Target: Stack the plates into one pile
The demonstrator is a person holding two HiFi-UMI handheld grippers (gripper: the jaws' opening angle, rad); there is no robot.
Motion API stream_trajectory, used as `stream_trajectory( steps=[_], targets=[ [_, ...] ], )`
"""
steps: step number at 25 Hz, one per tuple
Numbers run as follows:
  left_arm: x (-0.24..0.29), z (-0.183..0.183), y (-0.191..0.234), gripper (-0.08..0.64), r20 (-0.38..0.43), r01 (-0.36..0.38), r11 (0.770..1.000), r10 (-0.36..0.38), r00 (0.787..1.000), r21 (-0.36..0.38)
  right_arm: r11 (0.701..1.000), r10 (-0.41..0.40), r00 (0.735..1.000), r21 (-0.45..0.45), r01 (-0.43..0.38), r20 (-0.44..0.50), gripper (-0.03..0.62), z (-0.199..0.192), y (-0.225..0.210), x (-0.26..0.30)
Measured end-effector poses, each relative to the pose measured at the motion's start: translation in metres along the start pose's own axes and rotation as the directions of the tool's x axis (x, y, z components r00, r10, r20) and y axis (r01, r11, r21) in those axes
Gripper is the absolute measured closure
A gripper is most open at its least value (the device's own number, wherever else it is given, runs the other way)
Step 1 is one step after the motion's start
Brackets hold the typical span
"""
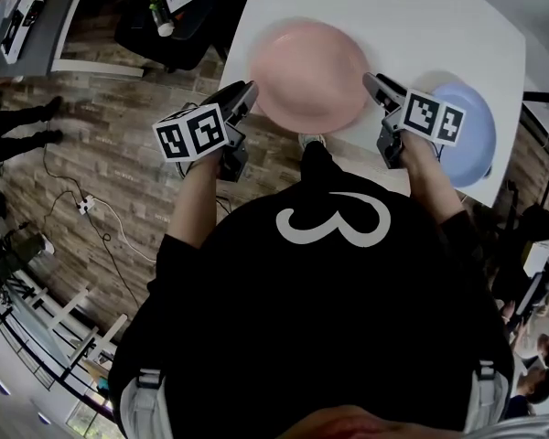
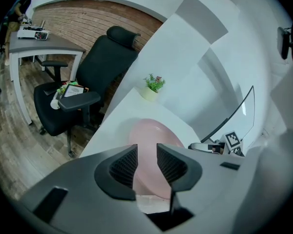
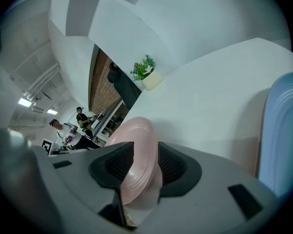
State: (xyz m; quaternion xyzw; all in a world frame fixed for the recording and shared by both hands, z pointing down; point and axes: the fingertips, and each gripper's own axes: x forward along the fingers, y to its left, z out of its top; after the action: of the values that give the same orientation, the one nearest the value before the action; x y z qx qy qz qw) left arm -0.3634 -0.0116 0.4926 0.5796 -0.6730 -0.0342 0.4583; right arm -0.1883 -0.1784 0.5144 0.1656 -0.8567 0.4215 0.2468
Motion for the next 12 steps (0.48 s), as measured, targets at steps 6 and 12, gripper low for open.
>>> stream_trajectory(
  steps=[6,12],
  targets=[
    [0.017,-0.004,0.011,0.428,-0.035,-0.028,1.000,0.028,0.999,-0.008,0.999,-0.045,0.998,0.007,0.046,-0.044,0.444,-0.002,-0.014,0.011],
    [0.031,-0.008,0.019,0.425,-0.067,-0.034,0.999,0.032,0.997,-0.022,0.998,-0.064,0.995,0.005,0.064,-0.078,0.445,-0.007,-0.023,0.022]
  ],
)
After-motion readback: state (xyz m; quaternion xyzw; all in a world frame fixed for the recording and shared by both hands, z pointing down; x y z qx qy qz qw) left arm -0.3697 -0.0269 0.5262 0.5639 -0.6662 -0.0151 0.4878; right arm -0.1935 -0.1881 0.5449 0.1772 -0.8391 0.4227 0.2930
